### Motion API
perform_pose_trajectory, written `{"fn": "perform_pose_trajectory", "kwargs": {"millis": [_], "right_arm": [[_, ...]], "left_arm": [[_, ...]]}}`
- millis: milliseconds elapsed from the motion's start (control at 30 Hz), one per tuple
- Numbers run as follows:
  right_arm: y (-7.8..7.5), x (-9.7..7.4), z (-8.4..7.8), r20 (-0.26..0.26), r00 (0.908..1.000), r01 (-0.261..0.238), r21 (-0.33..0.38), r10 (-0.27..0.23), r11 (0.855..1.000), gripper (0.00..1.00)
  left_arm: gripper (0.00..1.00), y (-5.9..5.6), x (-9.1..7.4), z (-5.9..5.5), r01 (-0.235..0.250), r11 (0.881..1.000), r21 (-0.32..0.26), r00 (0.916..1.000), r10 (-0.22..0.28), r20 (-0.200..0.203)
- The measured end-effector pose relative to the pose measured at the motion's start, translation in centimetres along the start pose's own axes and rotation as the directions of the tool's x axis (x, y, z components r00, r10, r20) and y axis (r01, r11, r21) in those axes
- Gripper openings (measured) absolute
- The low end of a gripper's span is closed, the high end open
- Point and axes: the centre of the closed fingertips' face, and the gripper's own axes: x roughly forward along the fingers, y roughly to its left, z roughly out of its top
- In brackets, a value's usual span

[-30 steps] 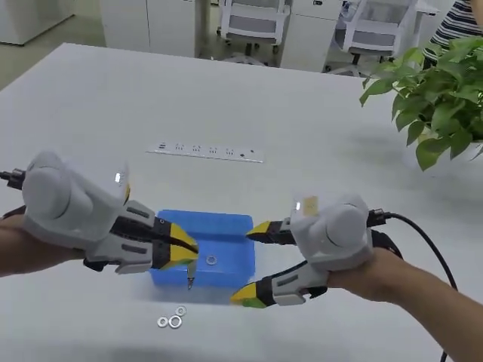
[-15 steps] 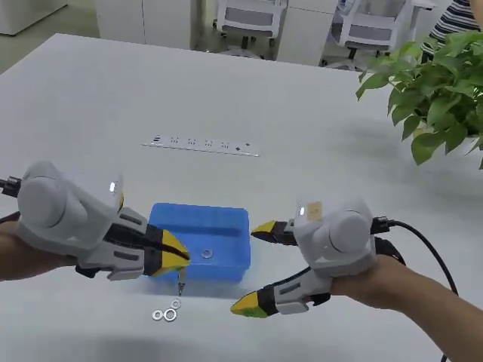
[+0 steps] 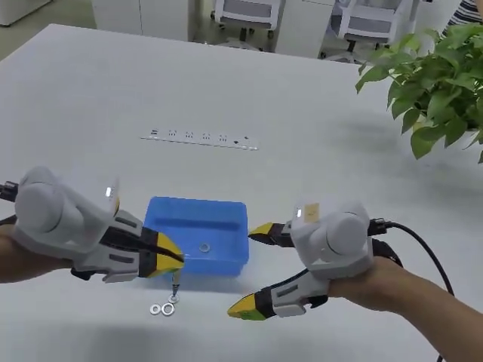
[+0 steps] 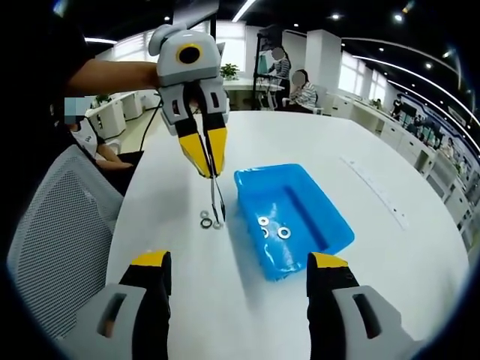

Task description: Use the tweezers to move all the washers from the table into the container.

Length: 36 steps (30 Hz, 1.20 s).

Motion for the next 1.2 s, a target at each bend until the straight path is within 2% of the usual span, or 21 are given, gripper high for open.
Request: {"fn": "perform_pose_trajectory", "kwargs": {"millis": [267,533,700,1200], "right_arm": [[0.1,0.2,-0.3,-0.006,1.0000,-0.003,0.005,0.003,1.000,0.75],[0.2,0.6,0.4,0.017,0.9997,-0.018,-0.004,0.018,1.000,0.73],[0.5,1.1,1.1,0.043,0.9982,-0.041,-0.035,0.042,0.999,0.67],[1.6,3.4,2.8,0.058,0.9910,-0.113,-0.123,0.120,0.986,0.47]], "left_arm": [[0.06,0.1,0.0,-0.2,-0.001,1.000,-0.006,1.0000,0.001,0.006],[0.06,0.1,-0.1,-0.3,0.003,1.000,-0.014,1.0000,-0.003,0.007],[0.06,0.1,-0.2,-0.4,0.008,1.000,-0.006,1.0000,-0.008,-0.003],[0.06,0.0,-0.6,-0.7,0.024,1.000,0.014,0.9991,-0.023,-0.036]]}}
